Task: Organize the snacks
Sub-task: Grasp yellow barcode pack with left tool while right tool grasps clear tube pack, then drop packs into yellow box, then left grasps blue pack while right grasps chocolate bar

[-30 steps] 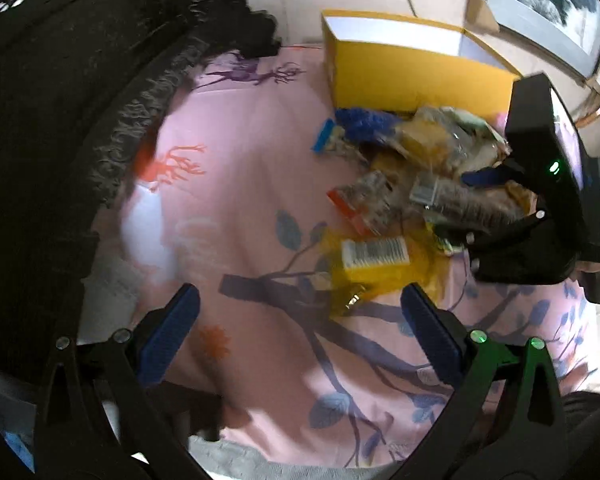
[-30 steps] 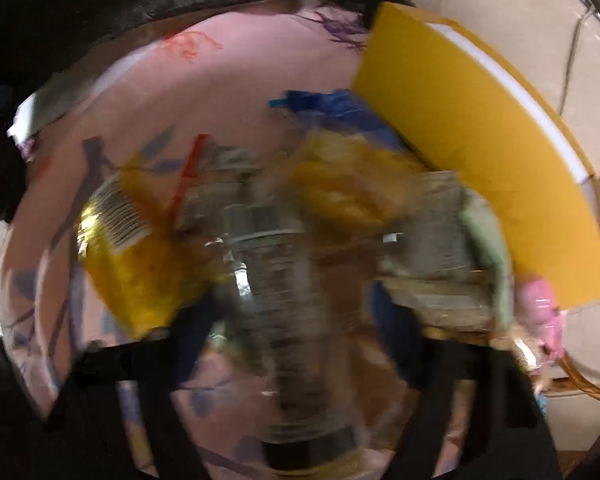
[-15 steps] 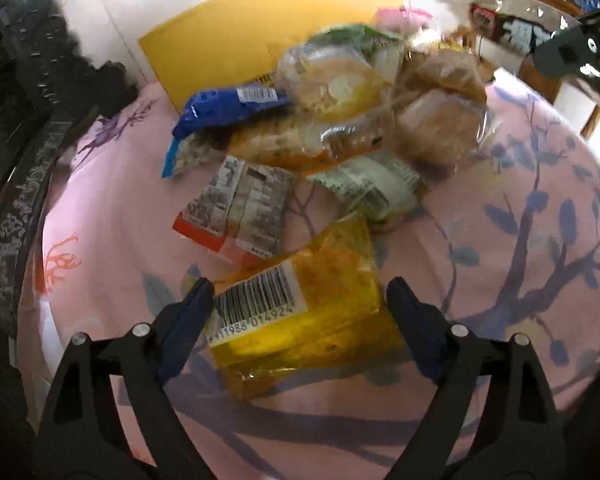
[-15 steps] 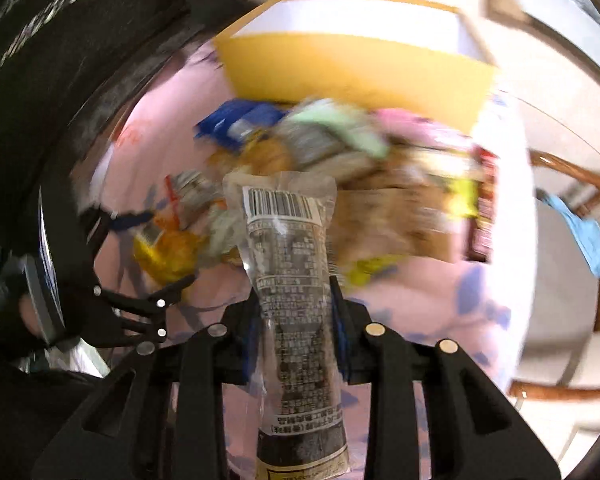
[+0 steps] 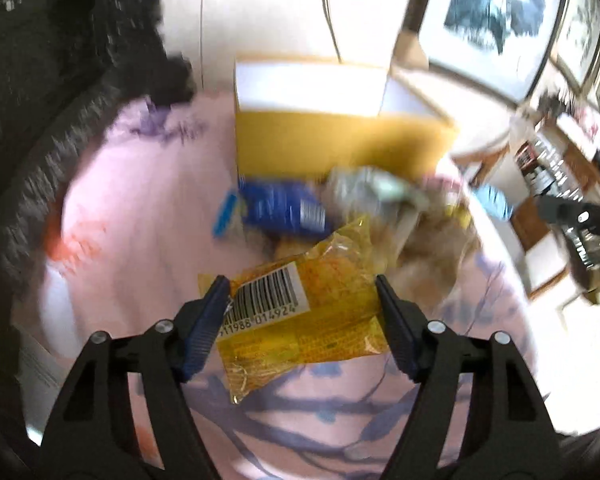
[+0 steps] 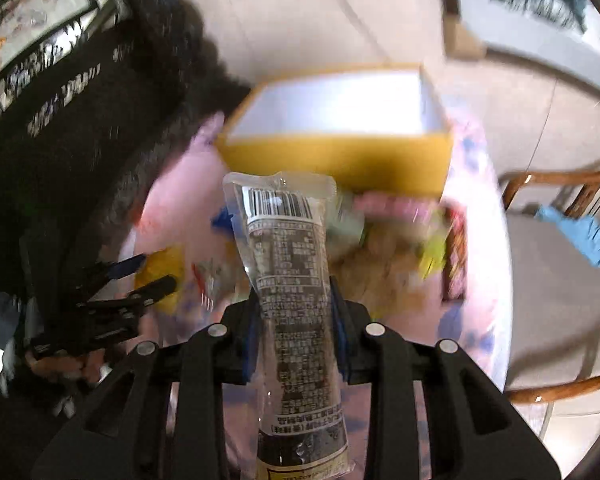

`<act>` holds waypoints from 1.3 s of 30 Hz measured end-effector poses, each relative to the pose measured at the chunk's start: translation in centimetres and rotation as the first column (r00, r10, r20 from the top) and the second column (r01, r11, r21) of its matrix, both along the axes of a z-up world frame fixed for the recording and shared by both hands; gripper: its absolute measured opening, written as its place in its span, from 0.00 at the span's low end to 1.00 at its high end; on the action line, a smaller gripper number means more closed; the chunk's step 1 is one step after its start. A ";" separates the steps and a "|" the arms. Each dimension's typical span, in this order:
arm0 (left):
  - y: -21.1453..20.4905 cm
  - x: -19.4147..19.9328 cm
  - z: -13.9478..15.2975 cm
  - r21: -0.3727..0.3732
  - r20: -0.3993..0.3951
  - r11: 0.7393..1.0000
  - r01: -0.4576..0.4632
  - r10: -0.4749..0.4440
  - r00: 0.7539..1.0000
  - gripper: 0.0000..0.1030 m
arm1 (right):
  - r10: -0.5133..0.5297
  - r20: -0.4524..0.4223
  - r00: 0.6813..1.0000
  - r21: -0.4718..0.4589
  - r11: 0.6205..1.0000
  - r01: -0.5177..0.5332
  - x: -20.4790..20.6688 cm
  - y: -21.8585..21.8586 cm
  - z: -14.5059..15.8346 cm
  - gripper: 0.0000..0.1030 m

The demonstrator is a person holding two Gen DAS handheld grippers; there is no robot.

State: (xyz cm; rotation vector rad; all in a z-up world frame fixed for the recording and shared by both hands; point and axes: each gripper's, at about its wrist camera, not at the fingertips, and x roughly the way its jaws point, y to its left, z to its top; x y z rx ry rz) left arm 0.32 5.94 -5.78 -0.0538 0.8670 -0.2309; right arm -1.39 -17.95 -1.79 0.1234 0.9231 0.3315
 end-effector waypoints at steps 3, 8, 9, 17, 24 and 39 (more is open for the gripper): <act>-0.6 2.5 4.5 -0.027 0.089 0.999 -0.021 0.023 0.996 0.71 | -0.035 0.099 0.994 -0.004 0.999 0.036 1.9 -0.3 2.7 0.30; -1.5 10.5 9.7 -0.093 0.197 0.991 -0.099 0.115 0.974 0.71 | -0.084 0.201 0.976 -0.001 0.996 0.086 8.1 -1.0 5.7 0.30; -1.9 12.2 9.6 -0.086 0.181 0.990 -0.108 0.122 0.976 0.71 | -0.092 0.206 0.974 -0.008 0.995 0.096 10.1 -1.0 5.9 0.29; -4.7 22.9 8.5 -0.007 0.134 0.997 -0.072 0.072 0.988 0.72 | -0.108 0.136 0.985 0.015 0.994 0.107 21.4 -1.5 5.6 0.34; -4.4 24.3 7.3 0.119 0.120 0.987 -0.106 0.091 0.989 0.98 | -0.152 0.163 0.975 -0.106 0.980 0.170 22.5 -3.2 5.4 0.99; -1.6 11.9 -3.9 0.128 -0.081 0.992 -0.022 0.032 0.996 0.98 | -0.324 -0.103 0.940 -0.219 0.930 0.296 11.7 -10.4 -13.5 0.99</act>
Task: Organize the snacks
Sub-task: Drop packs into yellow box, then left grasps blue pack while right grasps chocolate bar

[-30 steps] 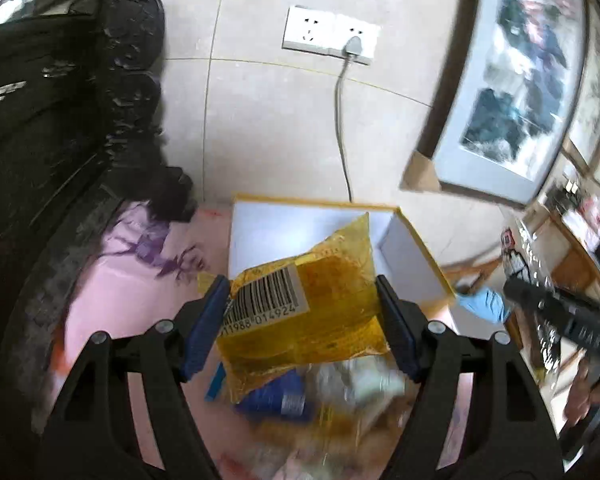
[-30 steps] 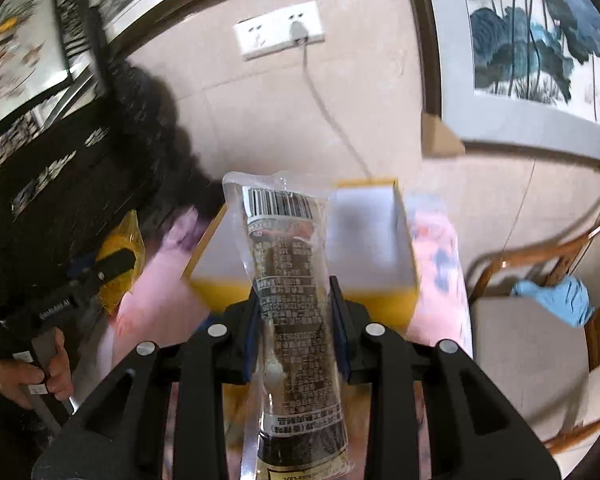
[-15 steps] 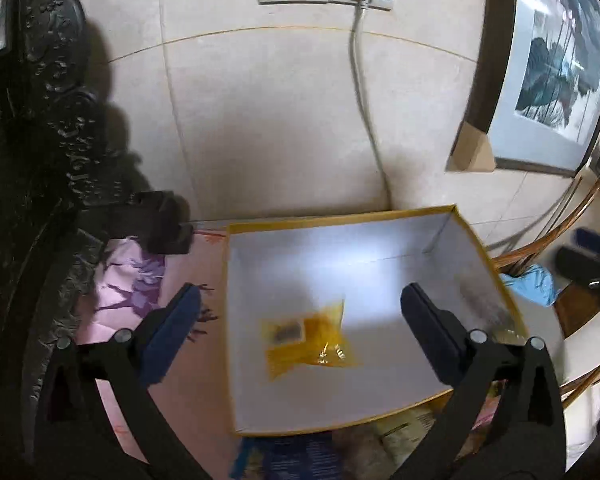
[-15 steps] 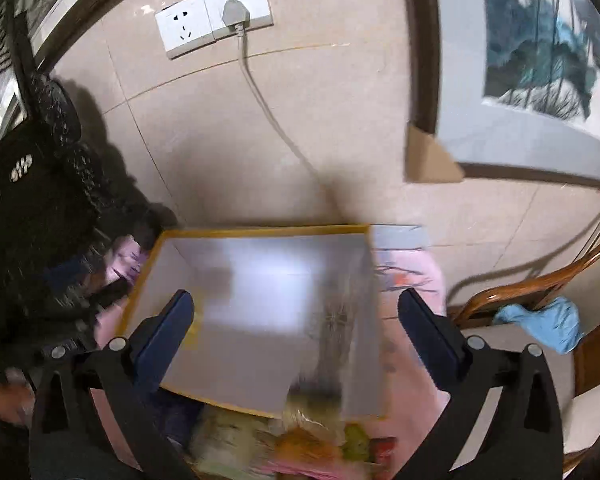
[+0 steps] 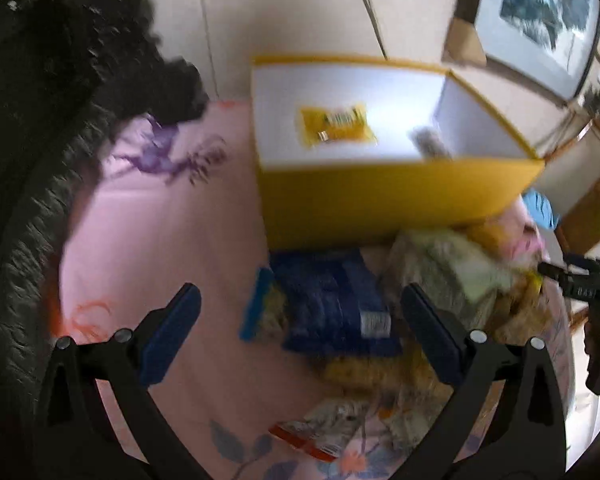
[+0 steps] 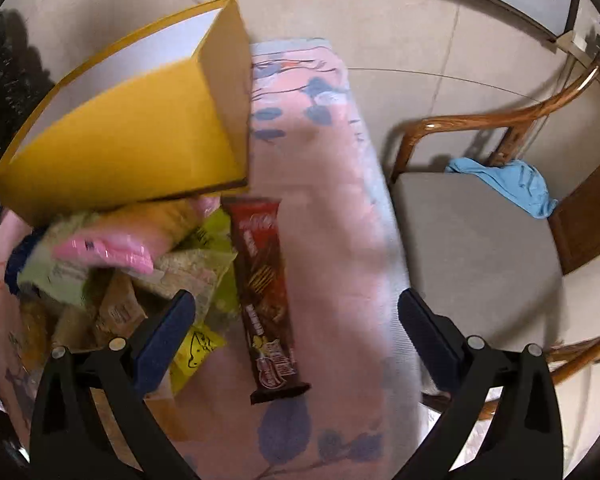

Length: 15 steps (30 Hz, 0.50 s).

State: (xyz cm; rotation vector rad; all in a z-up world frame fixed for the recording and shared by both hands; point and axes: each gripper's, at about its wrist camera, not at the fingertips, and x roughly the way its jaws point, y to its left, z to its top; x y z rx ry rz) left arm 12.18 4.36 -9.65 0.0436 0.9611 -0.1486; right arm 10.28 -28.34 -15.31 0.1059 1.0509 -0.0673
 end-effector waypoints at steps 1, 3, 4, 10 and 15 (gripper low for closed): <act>-0.2 0.0 -0.6 -0.006 -0.003 1.000 0.017 -0.017 1.000 0.98 | -0.004 0.033 0.999 -0.006 1.000 0.005 -0.3 0.0 -0.2 0.99; -1.0 0.4 -2.1 0.006 -0.016 0.999 0.052 -0.052 0.999 0.98 | 0.002 0.076 0.997 -0.003 1.000 -0.002 -0.7 0.0 -0.5 0.99; -1.3 0.7 -2.7 0.022 -0.024 0.998 0.059 -0.058 0.998 0.98 | 0.013 0.079 0.997 0.001 1.000 -0.013 -0.6 0.1 -0.8 0.99; -1.2 3.3 -6.0 0.003 -0.113 0.999 0.049 -0.048 0.992 0.98 | 0.040 0.039 0.998 0.040 0.998 -0.042 -0.3 -0.7 -1.0 0.99; -1.6 3.6 -7.6 -0.012 -0.126 0.998 0.064 -0.065 0.990 0.69 | 0.076 0.015 0.997 0.038 0.996 -0.076 -0.4 -0.4 -1.0 0.99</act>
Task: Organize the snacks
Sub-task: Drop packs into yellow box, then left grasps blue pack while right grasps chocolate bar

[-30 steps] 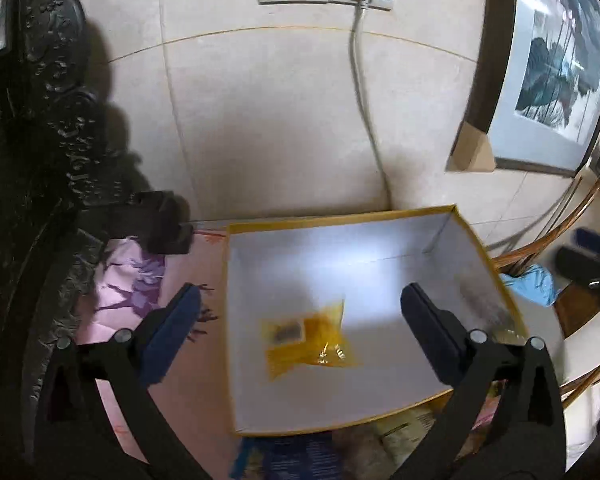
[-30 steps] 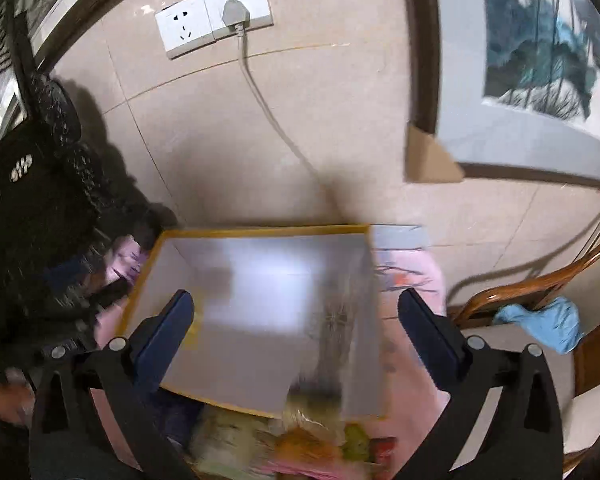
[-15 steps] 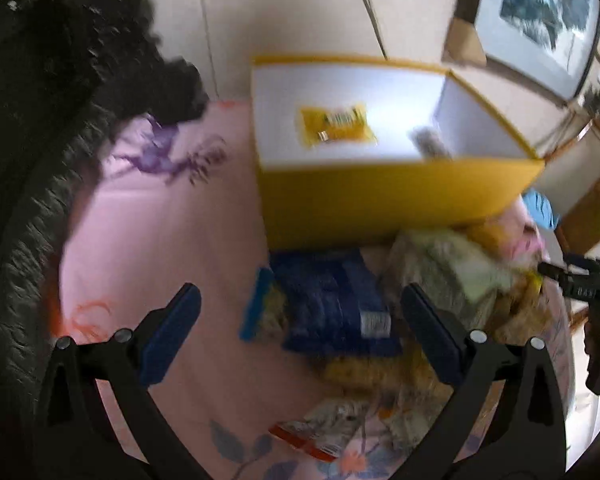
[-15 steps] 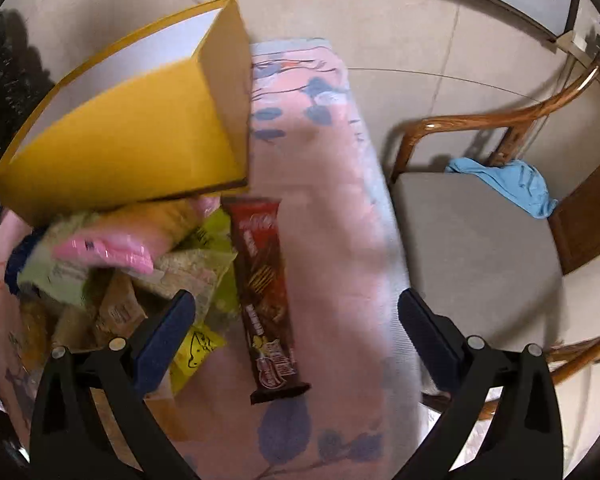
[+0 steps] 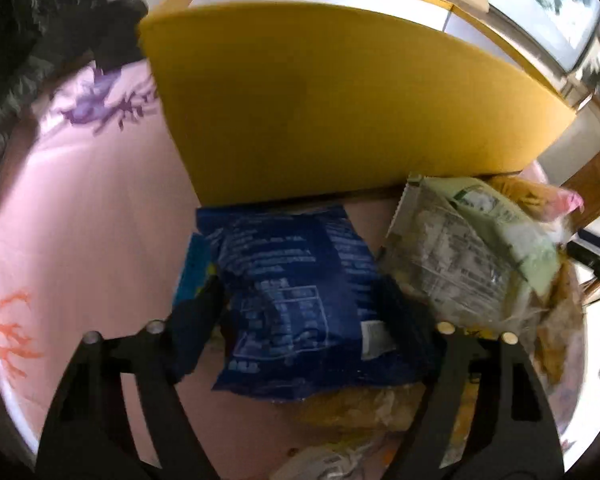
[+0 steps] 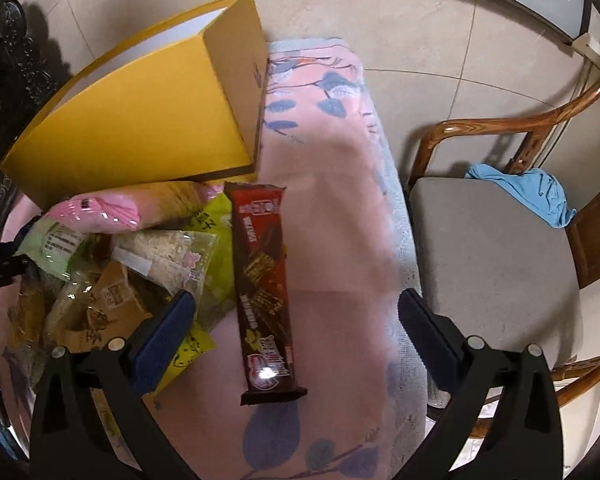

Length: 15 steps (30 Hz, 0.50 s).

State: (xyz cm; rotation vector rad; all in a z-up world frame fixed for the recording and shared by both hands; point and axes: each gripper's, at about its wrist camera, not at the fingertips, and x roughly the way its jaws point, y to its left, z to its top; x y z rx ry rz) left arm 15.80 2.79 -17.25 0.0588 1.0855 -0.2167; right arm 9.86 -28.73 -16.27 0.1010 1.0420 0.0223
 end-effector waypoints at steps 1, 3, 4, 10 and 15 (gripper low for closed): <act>-0.2 0.0 0.0 0.009 0.001 1.000 0.007 -0.007 1.000 0.65 | 0.002 0.004 1.000 -0.012 1.000 -0.002 0.0 0.2 -0.1 0.99; 0.3 0.1 0.1 -0.015 -0.018 1.000 -0.012 0.012 1.000 0.62 | -0.017 0.018 1.000 -0.019 1.000 0.017 0.7 0.4 -0.4 0.99; 0.5 0.1 0.2 -0.028 -0.028 0.999 -0.019 0.018 0.999 0.59 | -0.040 0.012 0.999 -0.005 0.999 0.041 1.1 0.3 -0.6 0.81; 2.9 -0.5 0.6 -0.067 -0.052 0.995 -0.070 0.067 0.996 0.52 | -0.073 -0.021 0.997 0.024 0.997 0.074 1.8 2.2 0.5 0.24; 4.2 -1.9 2.7 -0.126 -0.043 0.989 -0.072 0.067 0.997 0.50 | -0.136 -0.037 0.990 0.141 0.980 0.140 -0.8 0.8 2.3 0.24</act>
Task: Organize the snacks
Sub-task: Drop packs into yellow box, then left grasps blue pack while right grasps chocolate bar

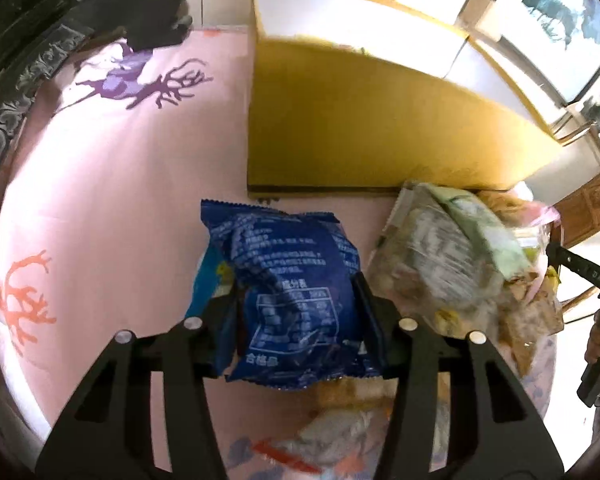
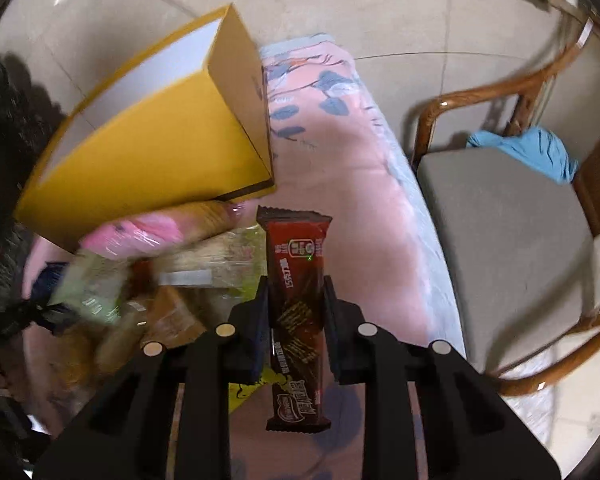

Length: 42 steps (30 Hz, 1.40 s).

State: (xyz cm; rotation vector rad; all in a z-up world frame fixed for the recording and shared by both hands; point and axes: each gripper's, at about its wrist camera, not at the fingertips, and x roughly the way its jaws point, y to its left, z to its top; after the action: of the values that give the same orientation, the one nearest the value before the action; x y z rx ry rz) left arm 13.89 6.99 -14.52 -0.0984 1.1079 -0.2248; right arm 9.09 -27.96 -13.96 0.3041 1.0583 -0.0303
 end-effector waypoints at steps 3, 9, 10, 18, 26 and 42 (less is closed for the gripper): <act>0.2 -1.4 1.7 -0.023 0.040 0.999 0.028 -0.027 0.999 0.49 | -0.011 0.042 0.999 -0.025 1.000 0.012 -2.2 0.1 3.1 0.24; 1.6 -3.4 6.8 -0.049 0.093 0.999 0.001 0.004 0.996 0.49 | -0.013 0.172 0.985 0.031 1.000 0.008 -5.0 -0.1 10.4 0.24; 1.7 -3.7 8.0 -0.053 0.112 0.999 -0.002 0.008 0.994 0.49 | -0.010 0.193 0.981 0.030 1.000 0.004 -5.1 0.2 11.4 0.24; 0.6 -0.5 15.6 -0.122 0.252 0.992 -0.021 0.051 0.966 0.50 | 0.115 0.331 0.937 0.118 0.980 -0.162 0.2 3.5 17.0 0.24; -1.0 8.2 16.3 -0.073 0.253 0.997 -0.025 0.042 0.967 0.50 | 0.172 0.347 0.922 0.142 0.962 -0.233 11.1 4.3 19.4 0.24; -0.7 8.1 12.9 0.072 0.248 0.994 -0.081 0.061 0.967 0.98 | 0.270 0.239 0.933 -0.030 0.962 -0.271 12.7 4.2 14.6 0.99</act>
State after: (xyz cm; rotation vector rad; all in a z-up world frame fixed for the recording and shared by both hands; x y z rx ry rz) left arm 21.97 6.30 -1.61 -0.0361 0.8636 -0.1235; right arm 21.75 -23.75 0.66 0.1573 0.8499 0.2519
